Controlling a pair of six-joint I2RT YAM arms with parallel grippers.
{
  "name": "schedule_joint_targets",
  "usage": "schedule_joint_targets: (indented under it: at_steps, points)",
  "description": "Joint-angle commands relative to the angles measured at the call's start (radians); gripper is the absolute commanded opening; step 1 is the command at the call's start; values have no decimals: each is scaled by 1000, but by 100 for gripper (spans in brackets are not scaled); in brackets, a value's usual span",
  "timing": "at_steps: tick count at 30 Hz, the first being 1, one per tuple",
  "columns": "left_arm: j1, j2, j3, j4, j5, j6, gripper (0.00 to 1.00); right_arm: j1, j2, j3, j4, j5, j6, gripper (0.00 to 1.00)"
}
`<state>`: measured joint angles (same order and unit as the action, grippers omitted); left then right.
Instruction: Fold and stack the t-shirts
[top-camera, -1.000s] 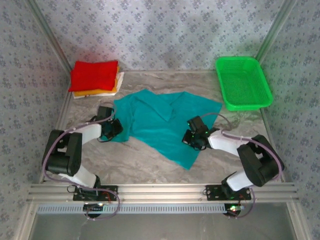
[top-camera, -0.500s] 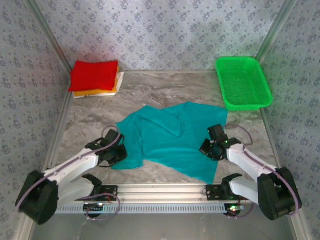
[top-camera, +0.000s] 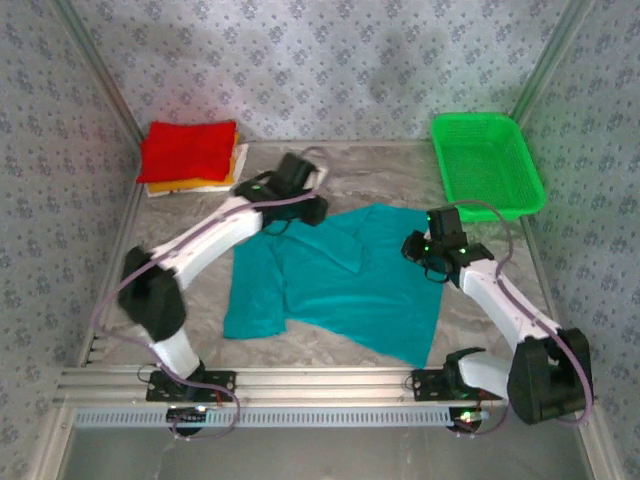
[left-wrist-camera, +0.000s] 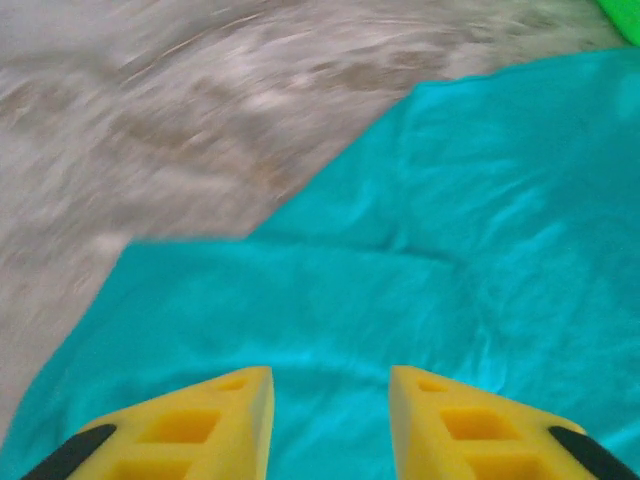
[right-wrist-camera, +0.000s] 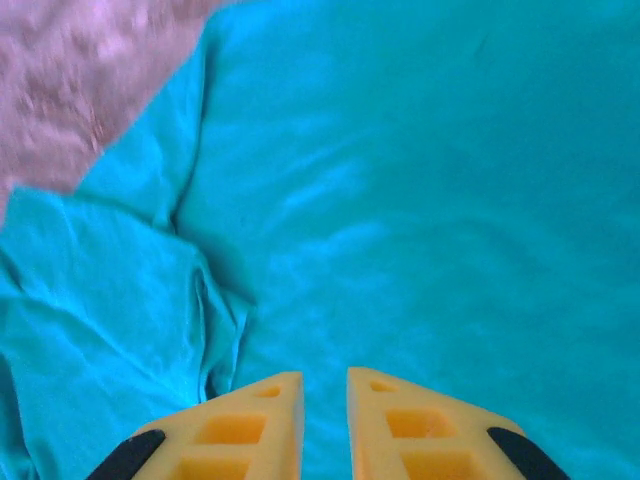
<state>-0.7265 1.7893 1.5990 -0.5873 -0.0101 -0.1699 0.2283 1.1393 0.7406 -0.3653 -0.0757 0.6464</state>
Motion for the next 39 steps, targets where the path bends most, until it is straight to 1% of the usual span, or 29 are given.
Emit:
schedule_joint_targets:
  at_steps: [1,2,3,7,9,11,14,16,18,25,29,30,31,33,34,36,37,39]
  points:
    - [-100,191,145,-171,30,192,56,-38,-127,-45,63,137,52,22]
    - [-124,232,170,-167,21,212,58,-47,-163,-70,88,168,63,23]
    - [-136,267,201,-174,16,216,64,-50,-196,-102,108,191,79,24]
    - [-146,393,360,-263,54,149,66,-58,-268,-171,120,235,101,26]
    - [-161,443,421,-298,13,98,66,-64,-278,-183,100,234,96,26]
    - [-170,474,428,-304,-15,50,65,-73,-280,-192,95,236,93,27]
    - [-170,508,423,-288,-42,-7,61,-80,-288,-220,136,251,96,27]
    - [-170,519,422,-270,-60,-25,57,-81,-288,-234,156,247,104,27]
    - [-170,531,429,-258,-69,-32,57,-81,-288,-243,173,238,110,27]
    - [-172,559,466,-267,-11,-64,63,-83,-286,-241,174,246,90,28]
    - [-178,581,471,-270,-19,-77,66,-84,-276,-245,187,246,86,28]
    - [-179,589,475,-270,-20,-80,65,-84,-270,-247,192,246,86,28]
    - [-182,596,476,-269,-24,-83,61,-84,-264,-248,192,245,85,28]
    - [-183,603,477,-265,-43,-94,47,-86,-252,-248,197,237,81,28]
    - [-184,605,477,-262,-49,-98,42,-86,-249,-248,199,235,79,28]
    - [-183,606,478,-261,-67,-105,37,-87,-247,-251,197,238,79,28]
    - [-183,604,479,-262,-71,-106,31,-88,-249,-254,197,241,80,28]
    - [-183,601,490,-276,-87,-106,15,-90,-251,-259,200,241,78,28]
